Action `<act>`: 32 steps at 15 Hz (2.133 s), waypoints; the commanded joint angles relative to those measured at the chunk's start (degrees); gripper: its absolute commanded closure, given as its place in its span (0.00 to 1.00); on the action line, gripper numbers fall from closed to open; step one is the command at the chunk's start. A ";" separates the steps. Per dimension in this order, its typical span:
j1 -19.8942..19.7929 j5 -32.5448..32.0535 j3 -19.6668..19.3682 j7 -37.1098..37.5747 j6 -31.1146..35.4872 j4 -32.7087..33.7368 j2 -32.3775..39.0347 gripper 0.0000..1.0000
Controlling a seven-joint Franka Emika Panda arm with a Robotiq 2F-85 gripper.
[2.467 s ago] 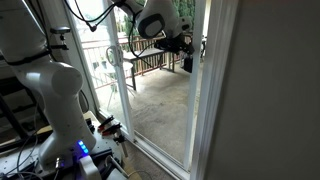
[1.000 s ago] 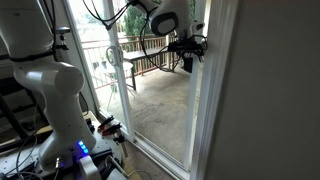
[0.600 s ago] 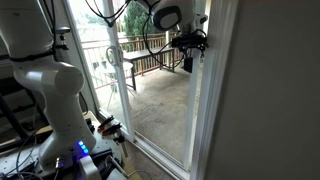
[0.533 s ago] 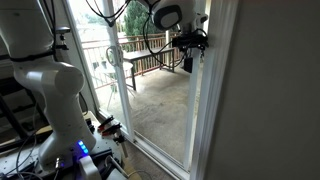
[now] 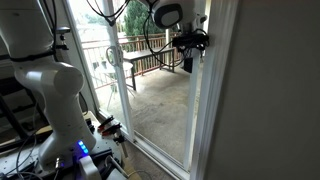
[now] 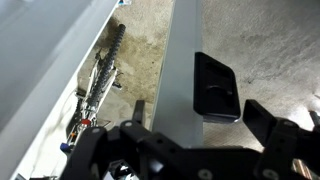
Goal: Slide the door to the left.
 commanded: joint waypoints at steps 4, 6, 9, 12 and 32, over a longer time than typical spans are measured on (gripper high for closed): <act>-18.67 2.59 20.01 -3.13 -0.35 0.37 -0.13 0.00; -21.43 2.64 22.84 -3.02 -0.31 0.35 -0.16 0.00; -23.93 2.47 25.63 -2.92 -0.30 -0.29 -0.57 0.00; -25.12 2.83 27.28 -2.80 -0.49 -0.54 -0.87 0.00; -20.26 12.08 35.03 -0.64 6.13 -11.41 -6.63 0.00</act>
